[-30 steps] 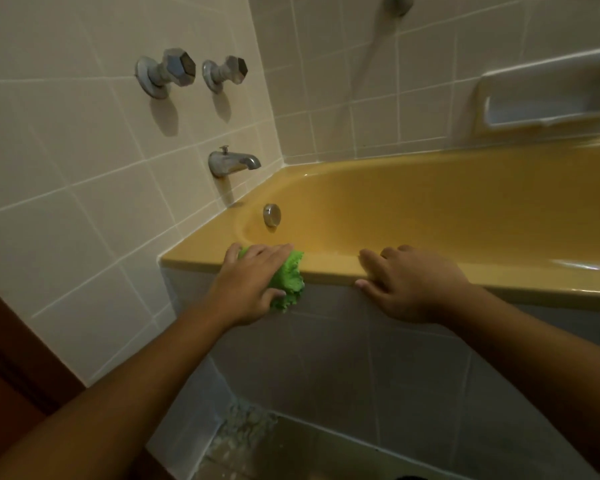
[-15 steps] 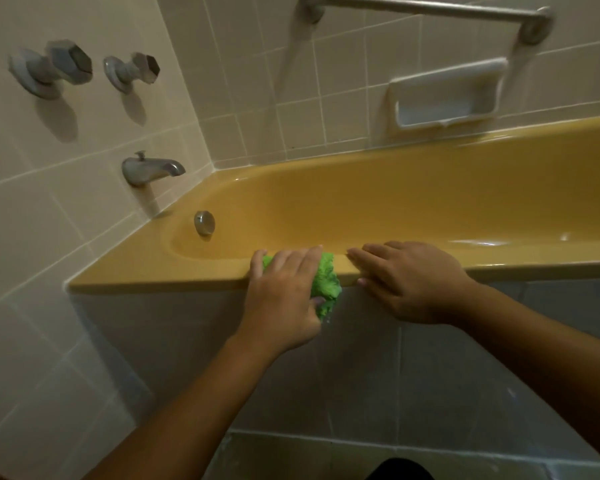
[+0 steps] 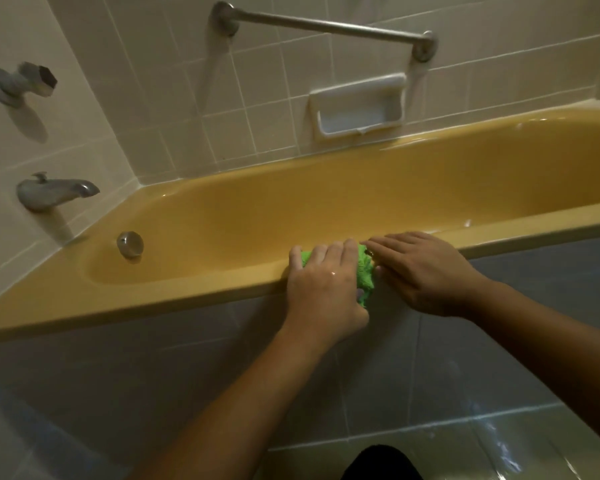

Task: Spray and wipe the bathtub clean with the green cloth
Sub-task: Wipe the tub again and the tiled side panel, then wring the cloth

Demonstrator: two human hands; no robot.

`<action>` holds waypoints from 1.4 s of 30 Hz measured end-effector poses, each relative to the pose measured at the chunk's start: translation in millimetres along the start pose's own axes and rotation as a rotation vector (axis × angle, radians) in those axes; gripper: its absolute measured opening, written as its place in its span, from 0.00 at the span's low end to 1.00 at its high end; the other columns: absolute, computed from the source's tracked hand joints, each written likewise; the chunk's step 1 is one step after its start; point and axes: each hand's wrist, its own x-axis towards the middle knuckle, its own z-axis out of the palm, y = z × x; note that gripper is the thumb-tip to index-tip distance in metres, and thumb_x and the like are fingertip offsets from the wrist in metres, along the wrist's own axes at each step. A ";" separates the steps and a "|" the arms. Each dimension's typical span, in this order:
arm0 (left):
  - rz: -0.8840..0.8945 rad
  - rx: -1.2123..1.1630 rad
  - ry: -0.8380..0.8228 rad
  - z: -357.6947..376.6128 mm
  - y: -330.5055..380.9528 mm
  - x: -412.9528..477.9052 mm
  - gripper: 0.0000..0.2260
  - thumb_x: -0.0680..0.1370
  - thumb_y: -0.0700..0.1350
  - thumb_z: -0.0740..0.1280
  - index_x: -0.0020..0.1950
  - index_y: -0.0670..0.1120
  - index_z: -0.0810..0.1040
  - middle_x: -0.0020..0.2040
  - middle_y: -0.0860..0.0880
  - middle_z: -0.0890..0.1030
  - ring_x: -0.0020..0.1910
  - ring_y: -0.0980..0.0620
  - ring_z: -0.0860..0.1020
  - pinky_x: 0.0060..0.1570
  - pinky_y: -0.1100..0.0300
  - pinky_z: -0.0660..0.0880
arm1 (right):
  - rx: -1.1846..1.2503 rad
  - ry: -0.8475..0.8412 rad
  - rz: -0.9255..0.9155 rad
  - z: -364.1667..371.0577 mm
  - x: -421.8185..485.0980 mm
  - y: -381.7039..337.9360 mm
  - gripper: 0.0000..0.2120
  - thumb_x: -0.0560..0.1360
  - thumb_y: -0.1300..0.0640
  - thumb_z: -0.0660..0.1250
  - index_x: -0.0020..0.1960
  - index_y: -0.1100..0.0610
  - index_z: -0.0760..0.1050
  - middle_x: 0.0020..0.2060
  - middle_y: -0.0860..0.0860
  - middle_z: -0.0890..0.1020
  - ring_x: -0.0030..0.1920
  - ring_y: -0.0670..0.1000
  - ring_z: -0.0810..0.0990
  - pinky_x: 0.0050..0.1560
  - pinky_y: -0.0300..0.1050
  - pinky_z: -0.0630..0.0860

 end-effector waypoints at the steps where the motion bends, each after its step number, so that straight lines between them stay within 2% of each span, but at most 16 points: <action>1: 0.013 -0.008 0.001 0.4 7.2 4.1 0.37 0.66 0.56 0.72 0.74 0.46 0.71 0.63 0.50 0.79 0.60 0.46 0.77 0.67 0.40 0.67 | 0.005 -0.001 0.021 -1.3 -6.8 5.6 0.26 0.85 0.44 0.52 0.77 0.56 0.70 0.70 0.54 0.79 0.67 0.56 0.78 0.67 0.53 0.74; 5: 0.059 -0.026 0.008 4.9 34.4 22.6 0.35 0.66 0.57 0.69 0.72 0.46 0.72 0.60 0.50 0.81 0.58 0.46 0.79 0.61 0.45 0.67 | 0.023 -0.012 0.133 -2.8 -34.1 28.0 0.27 0.85 0.44 0.49 0.78 0.55 0.68 0.73 0.53 0.76 0.72 0.55 0.74 0.73 0.54 0.67; 9: 0.108 -0.056 0.024 10.6 65.1 40.2 0.35 0.68 0.58 0.69 0.73 0.46 0.71 0.62 0.49 0.80 0.58 0.45 0.79 0.59 0.46 0.66 | 0.059 -0.080 0.260 -7.6 -62.1 55.0 0.31 0.85 0.38 0.42 0.83 0.50 0.58 0.80 0.49 0.66 0.80 0.50 0.61 0.81 0.52 0.53; 13: 0.149 -0.092 -0.006 12.4 101.4 61.5 0.32 0.72 0.59 0.69 0.73 0.47 0.68 0.66 0.49 0.78 0.63 0.45 0.77 0.60 0.46 0.65 | 0.060 -0.084 0.360 -12.3 -92.8 81.6 0.33 0.84 0.37 0.38 0.84 0.49 0.54 0.82 0.47 0.60 0.83 0.48 0.53 0.82 0.48 0.44; 16: 0.177 -0.112 -0.015 14.8 126.3 75.0 0.29 0.73 0.58 0.69 0.69 0.48 0.69 0.64 0.49 0.78 0.63 0.45 0.77 0.58 0.47 0.65 | 0.088 -0.047 0.450 -15.2 -111.7 101.4 0.38 0.81 0.33 0.34 0.84 0.50 0.56 0.82 0.47 0.60 0.83 0.48 0.52 0.81 0.47 0.42; 20: 0.206 -0.120 0.002 24.0 157.8 91.1 0.29 0.73 0.58 0.69 0.70 0.47 0.69 0.64 0.49 0.78 0.63 0.45 0.77 0.55 0.48 0.65 | 0.122 0.000 0.546 -17.9 -131.8 127.3 0.31 0.84 0.40 0.41 0.83 0.50 0.57 0.82 0.46 0.60 0.83 0.47 0.51 0.80 0.43 0.39; 24: 0.222 -0.143 0.017 30.1 195.7 108.2 0.26 0.73 0.58 0.69 0.67 0.48 0.71 0.63 0.49 0.79 0.61 0.45 0.78 0.53 0.48 0.65 | 0.151 0.032 0.551 -19.0 -149.2 151.1 0.28 0.86 0.45 0.45 0.83 0.50 0.58 0.82 0.46 0.60 0.83 0.46 0.51 0.78 0.38 0.36; 28: 0.228 -0.147 0.020 34.6 230.4 123.4 0.24 0.73 0.58 0.69 0.65 0.49 0.71 0.61 0.49 0.80 0.59 0.45 0.79 0.53 0.48 0.66 | 0.168 0.044 0.578 -22.2 -169.4 181.2 0.25 0.88 0.47 0.48 0.84 0.50 0.56 0.83 0.46 0.58 0.82 0.44 0.49 0.78 0.38 0.36; 35: 0.251 -0.117 0.049 46.5 294.0 152.3 0.23 0.71 0.58 0.69 0.61 0.49 0.72 0.58 0.49 0.81 0.56 0.44 0.80 0.49 0.49 0.66 | 0.133 0.114 0.555 -21.8 -212.2 254.4 0.32 0.83 0.39 0.41 0.83 0.49 0.59 0.81 0.46 0.62 0.82 0.46 0.53 0.81 0.44 0.39; 38: 0.270 -0.091 0.067 52.0 332.4 167.4 0.23 0.70 0.58 0.70 0.61 0.49 0.73 0.56 0.49 0.82 0.54 0.44 0.80 0.46 0.49 0.64 | 0.088 0.150 0.526 -17.7 -229.7 291.3 0.29 0.84 0.42 0.43 0.82 0.49 0.61 0.80 0.46 0.65 0.82 0.48 0.55 0.81 0.47 0.41; 42: 0.294 -0.075 0.089 64.0 389.4 193.2 0.23 0.71 0.59 0.69 0.61 0.50 0.73 0.56 0.50 0.81 0.53 0.44 0.79 0.46 0.49 0.63 | 0.033 0.245 0.482 -11.2 -251.9 348.9 0.24 0.85 0.48 0.50 0.79 0.51 0.67 0.76 0.49 0.72 0.78 0.53 0.64 0.81 0.52 0.48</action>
